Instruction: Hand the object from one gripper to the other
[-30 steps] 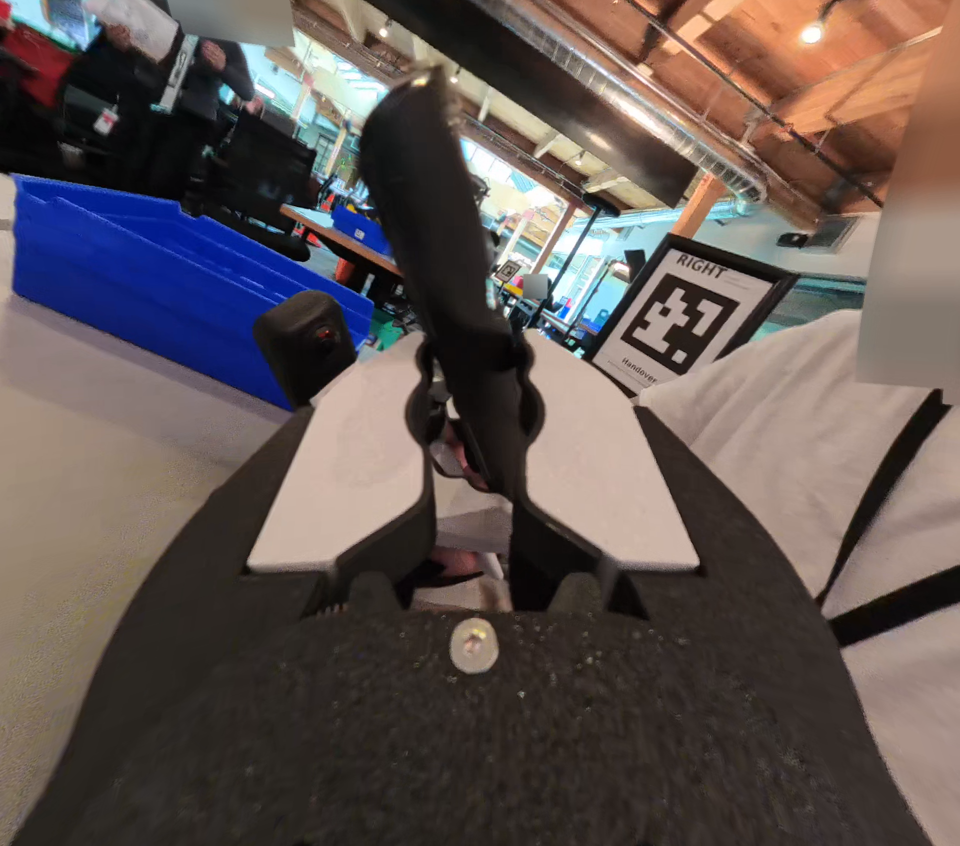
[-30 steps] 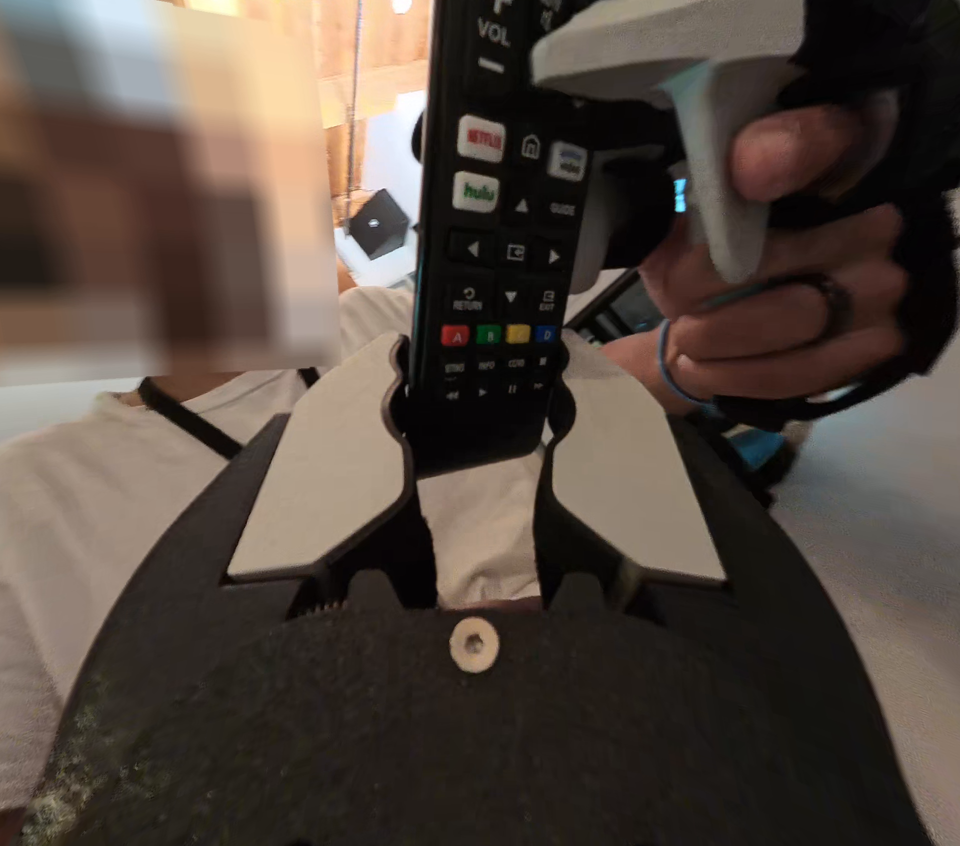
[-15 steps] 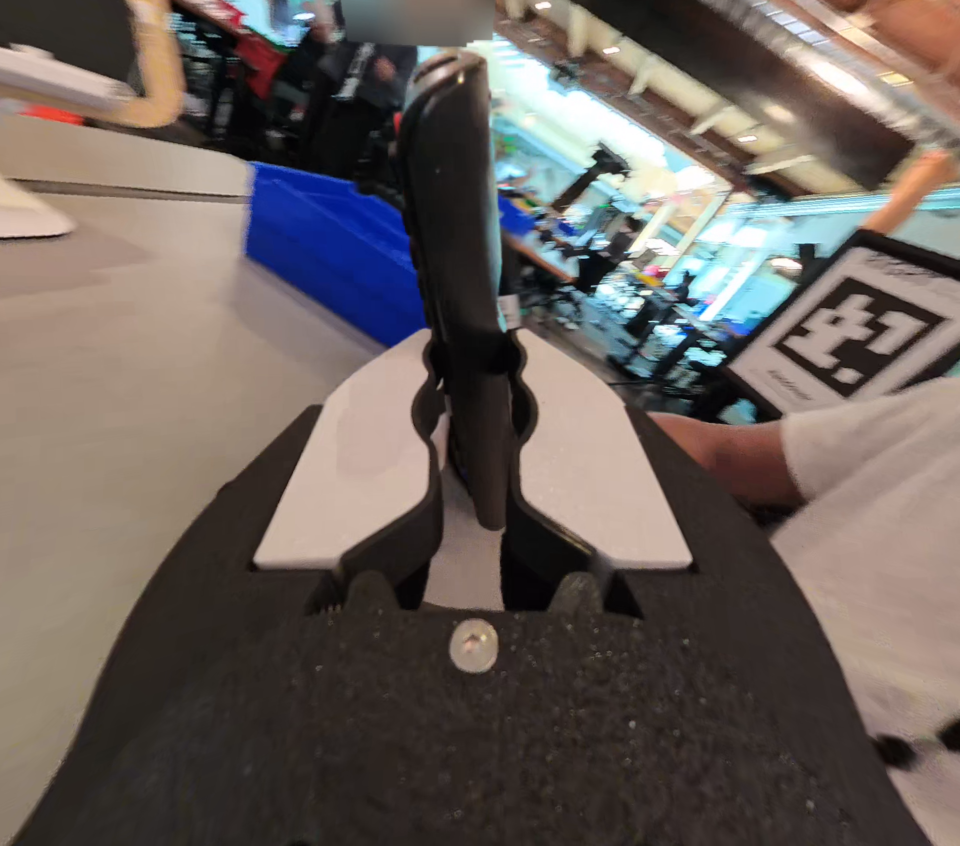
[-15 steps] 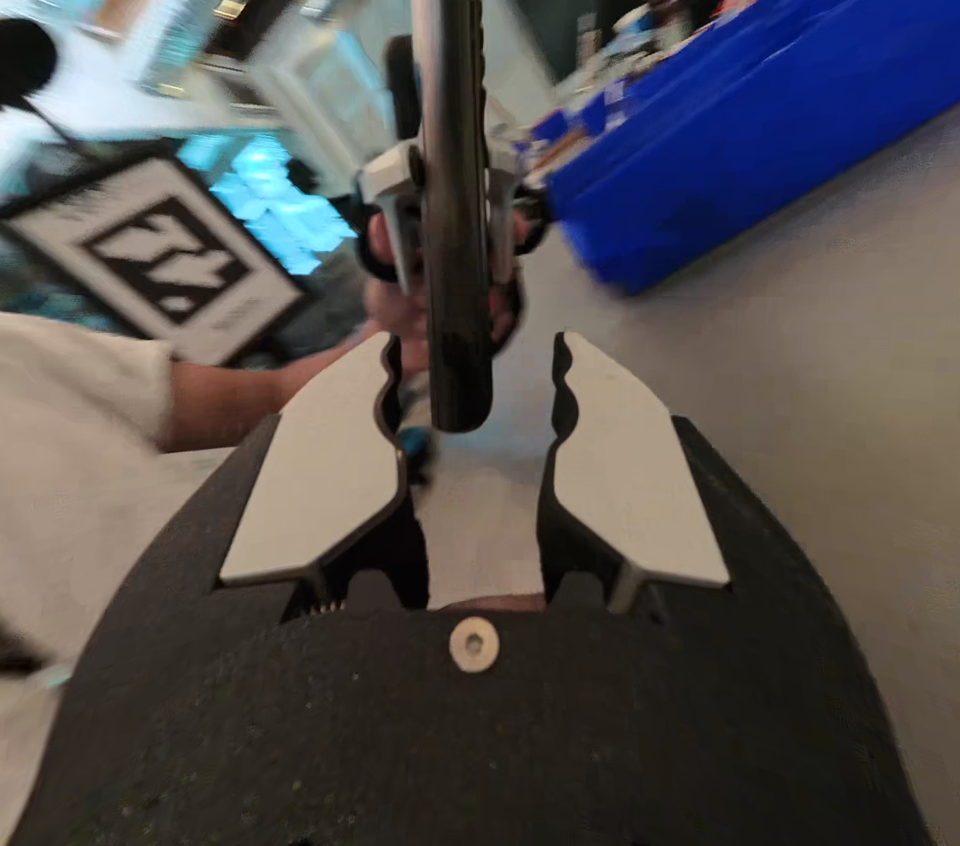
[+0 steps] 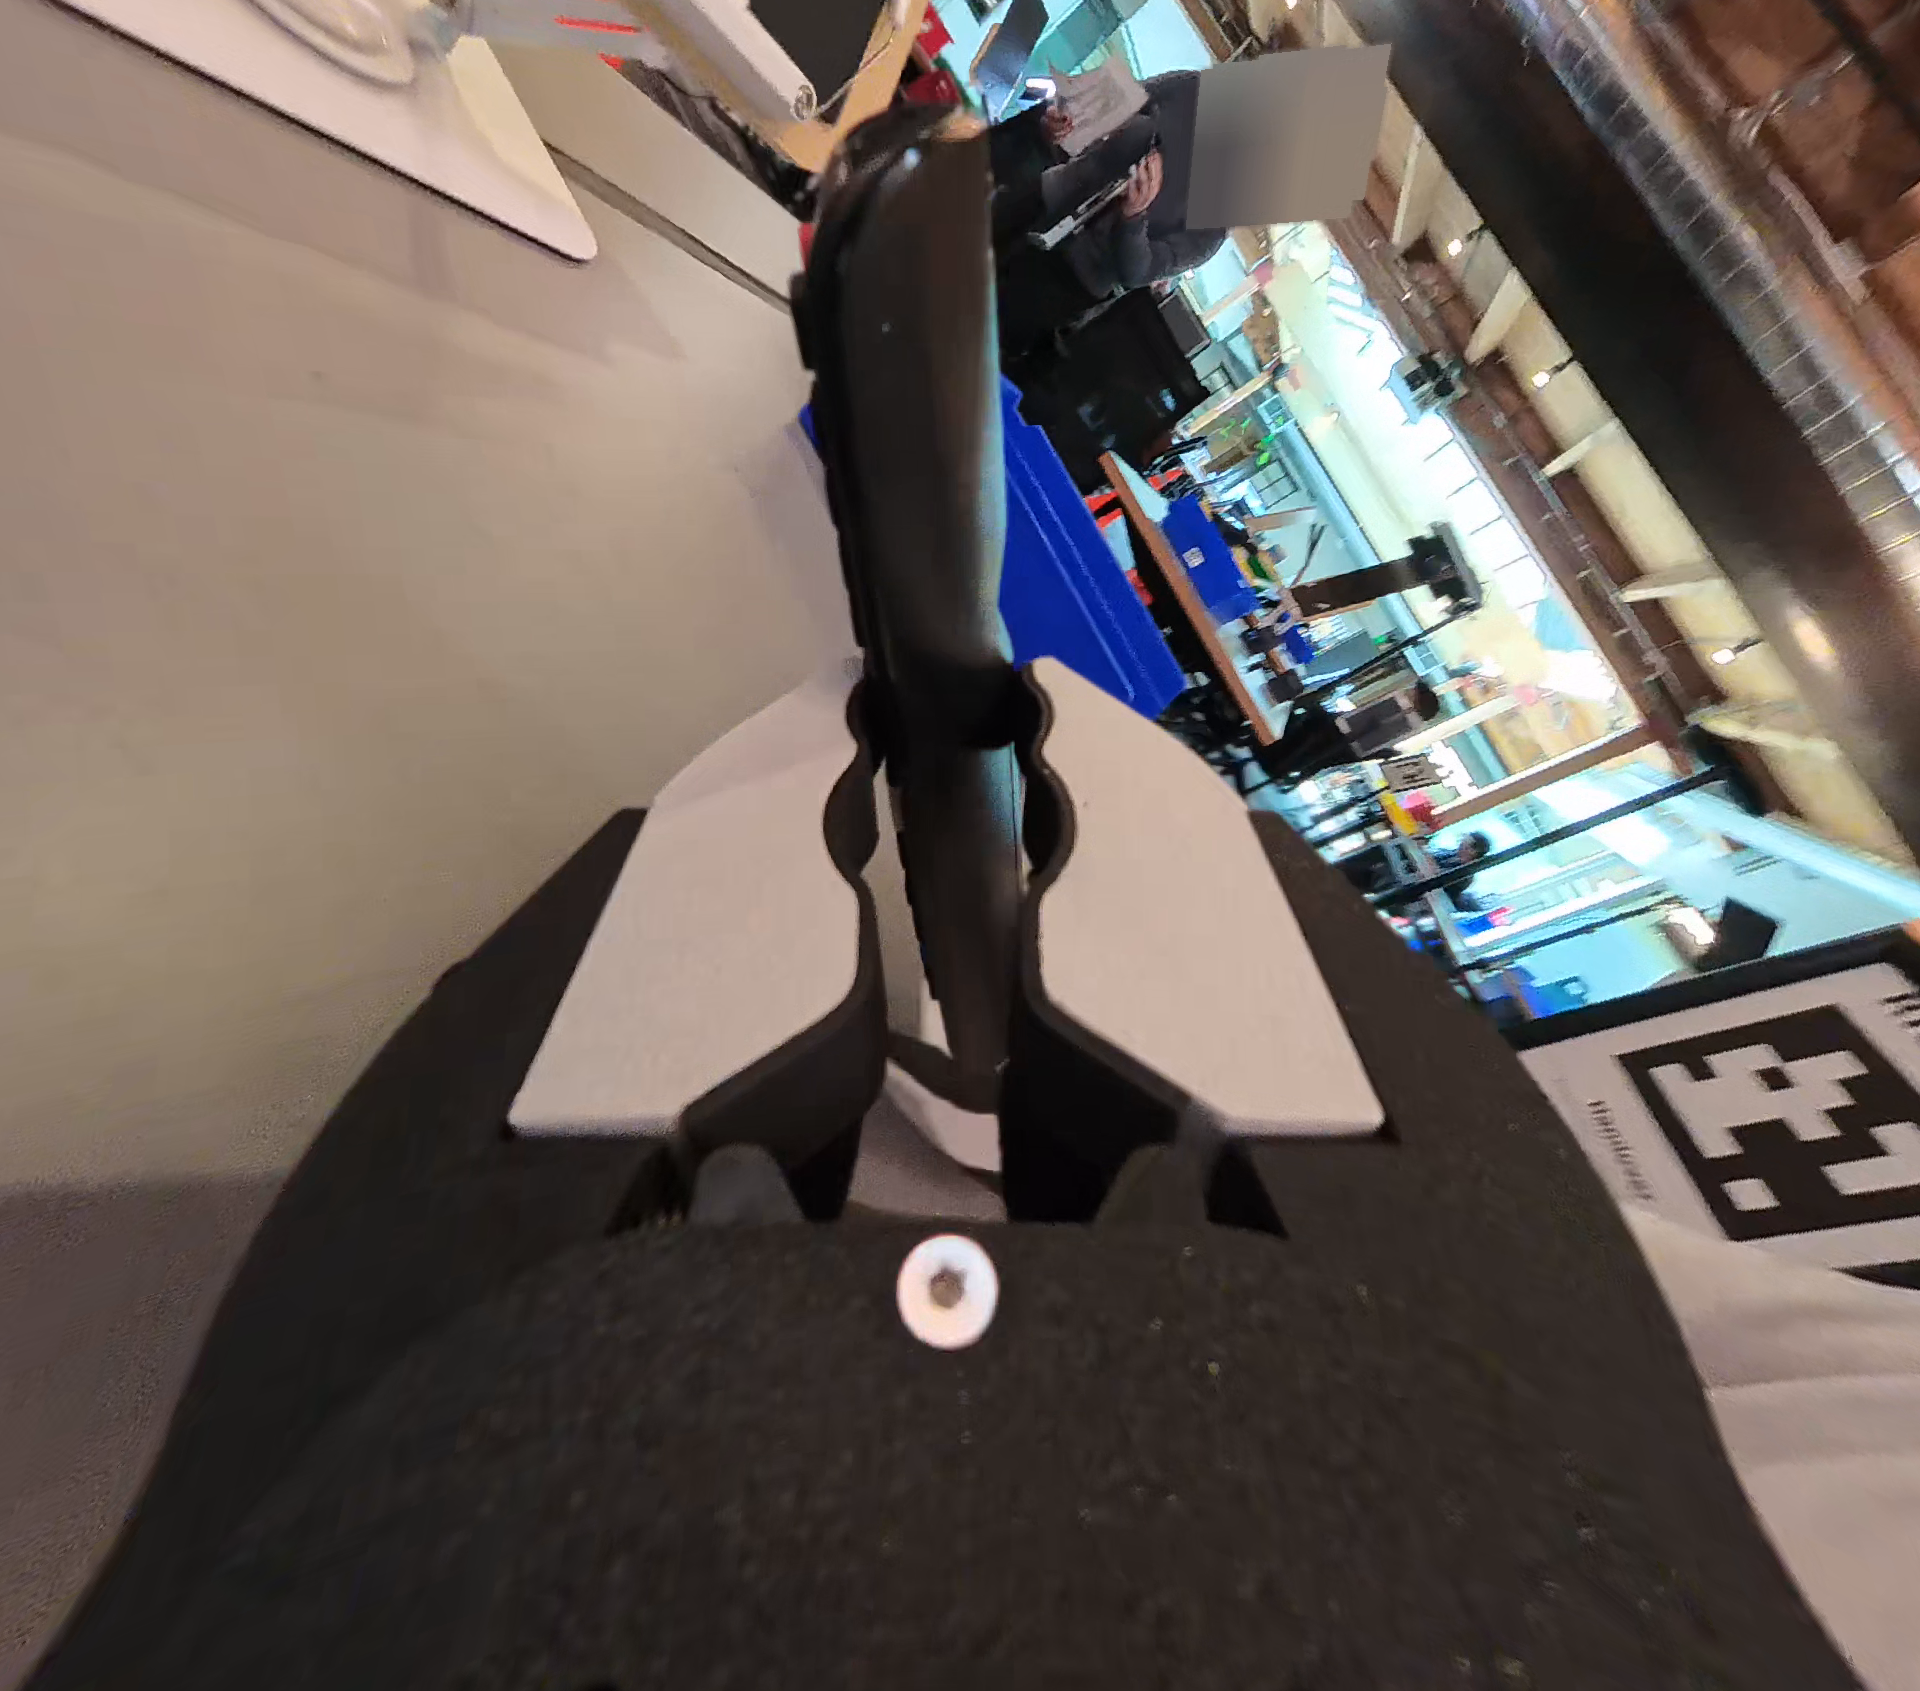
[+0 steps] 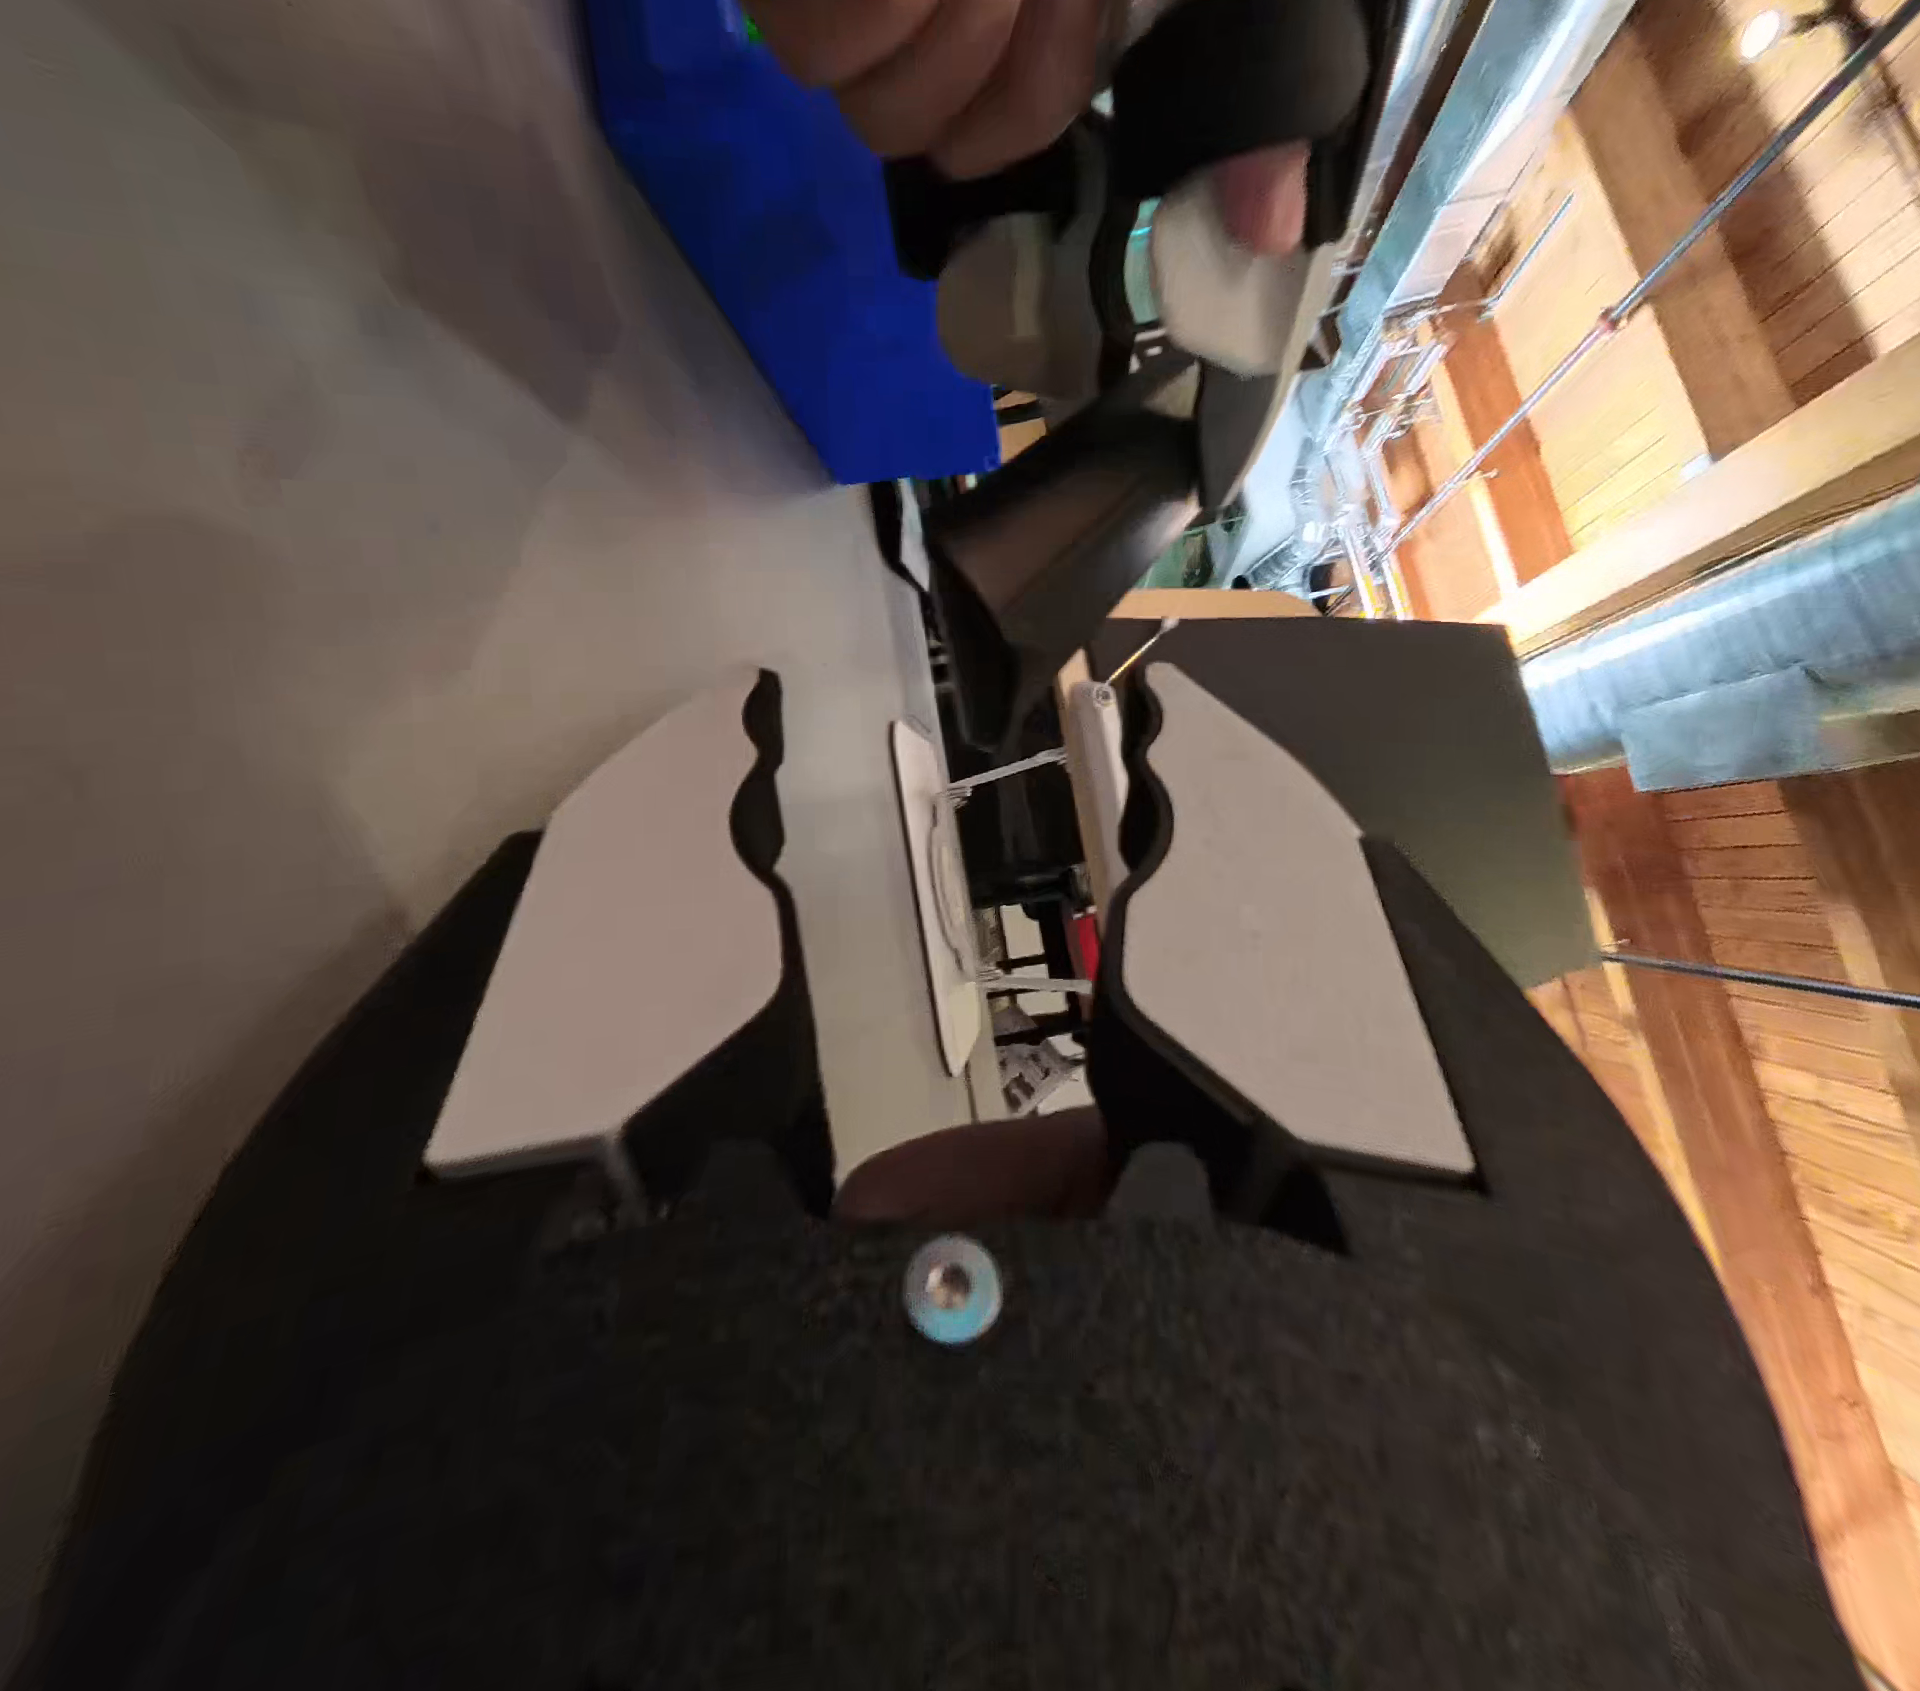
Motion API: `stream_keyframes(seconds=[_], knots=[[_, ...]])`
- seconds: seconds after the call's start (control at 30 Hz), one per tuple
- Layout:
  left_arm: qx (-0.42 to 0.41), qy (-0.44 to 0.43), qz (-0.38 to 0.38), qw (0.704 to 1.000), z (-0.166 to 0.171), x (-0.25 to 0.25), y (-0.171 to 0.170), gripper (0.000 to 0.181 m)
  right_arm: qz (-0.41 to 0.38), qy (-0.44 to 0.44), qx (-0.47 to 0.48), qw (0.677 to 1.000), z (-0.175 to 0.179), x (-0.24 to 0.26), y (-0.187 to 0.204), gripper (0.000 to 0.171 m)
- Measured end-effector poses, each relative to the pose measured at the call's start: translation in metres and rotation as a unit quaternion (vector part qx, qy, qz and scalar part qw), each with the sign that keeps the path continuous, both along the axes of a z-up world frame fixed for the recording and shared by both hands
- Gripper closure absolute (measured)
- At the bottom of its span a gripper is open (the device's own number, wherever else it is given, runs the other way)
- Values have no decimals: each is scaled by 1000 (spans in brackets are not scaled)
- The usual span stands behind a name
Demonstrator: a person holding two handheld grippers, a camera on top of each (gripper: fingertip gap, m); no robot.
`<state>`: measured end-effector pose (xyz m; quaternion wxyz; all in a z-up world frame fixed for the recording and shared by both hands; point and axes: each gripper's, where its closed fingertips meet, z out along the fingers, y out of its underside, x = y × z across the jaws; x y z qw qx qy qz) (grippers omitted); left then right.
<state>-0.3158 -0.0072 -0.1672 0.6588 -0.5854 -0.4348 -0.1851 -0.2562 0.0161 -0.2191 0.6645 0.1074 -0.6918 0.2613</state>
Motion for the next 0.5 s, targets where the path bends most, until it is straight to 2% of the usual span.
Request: stream_keyframes(seconds=[0.13,0.23,0.3,0.4,0.47,0.5], knots=[[23,-42,-28,998,-2,11,9,158,-2,35,-2,999,11,-5,-4,111],[40,-76,-40,995,-6,18,17,158,-11,90,2,996,24,-5,-7,142],[46,-76,-34,995,-7,16,17,157,-14,85,4,996,27,-6,-3,145],[78,-50,-63,994,4,19,20,155,-20,90,-24,995,40,-4,4,147],[70,6,-85,994,13,22,20,154,-19,76,-59,995,49,-4,13,148],[53,33,-84,995,13,19,18,147,-21,70,-75,995,53,-4,19,148]])
